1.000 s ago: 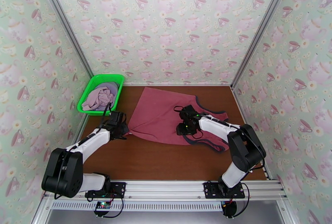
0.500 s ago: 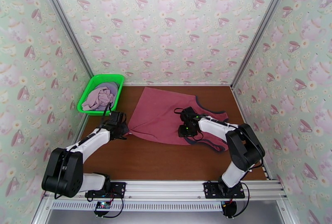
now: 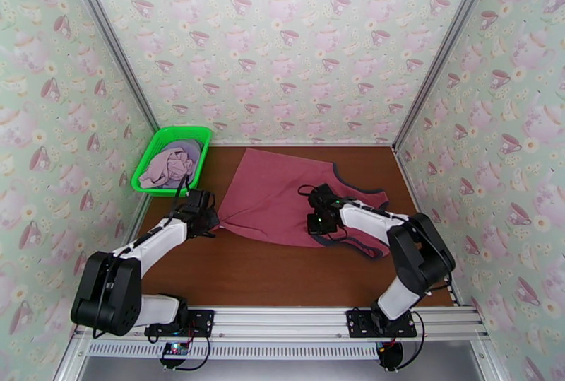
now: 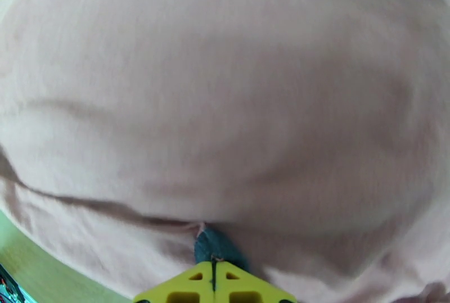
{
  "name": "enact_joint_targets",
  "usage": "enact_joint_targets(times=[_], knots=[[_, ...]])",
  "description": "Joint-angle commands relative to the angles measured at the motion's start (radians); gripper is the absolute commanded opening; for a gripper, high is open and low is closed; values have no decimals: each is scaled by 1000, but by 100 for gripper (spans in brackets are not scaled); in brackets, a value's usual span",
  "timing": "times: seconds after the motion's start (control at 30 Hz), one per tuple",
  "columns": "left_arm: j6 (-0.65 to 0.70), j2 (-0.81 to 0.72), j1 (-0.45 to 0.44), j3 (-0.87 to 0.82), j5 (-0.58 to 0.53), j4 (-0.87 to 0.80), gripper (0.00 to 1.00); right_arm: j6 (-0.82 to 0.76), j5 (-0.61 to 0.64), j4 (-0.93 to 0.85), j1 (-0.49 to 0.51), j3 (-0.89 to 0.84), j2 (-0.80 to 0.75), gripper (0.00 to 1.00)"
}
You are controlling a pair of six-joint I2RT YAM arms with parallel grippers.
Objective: Fold and stack the mixed laundry pile
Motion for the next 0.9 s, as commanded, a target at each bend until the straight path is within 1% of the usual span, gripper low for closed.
enact_joint_targets(times=[0.0,0.17,0.3,0.43,0.53,0.67,0.77,0.87], knots=[[5,0,8,-1,-8,-2,0,76,9,-7,23,-89,-154,0],[-1,7,9,-15,4,16,0,198,-13,57,55,-283,-411,0],[-5,19,11,-30,17,31,0,291,-1,118,57,-448,-620,0],[-6,12,10,-52,23,39,0,354,24,137,57,-546,-831,0],[9,0,9,-41,28,25,0,380,67,116,57,-574,-942,0],[66,3,9,45,43,-42,0,391,118,116,57,-574,-987,0],[118,35,8,137,43,-106,0,390,143,141,57,-561,-950,0],[163,93,9,219,49,-148,0,395,161,174,56,-549,-881,0]])
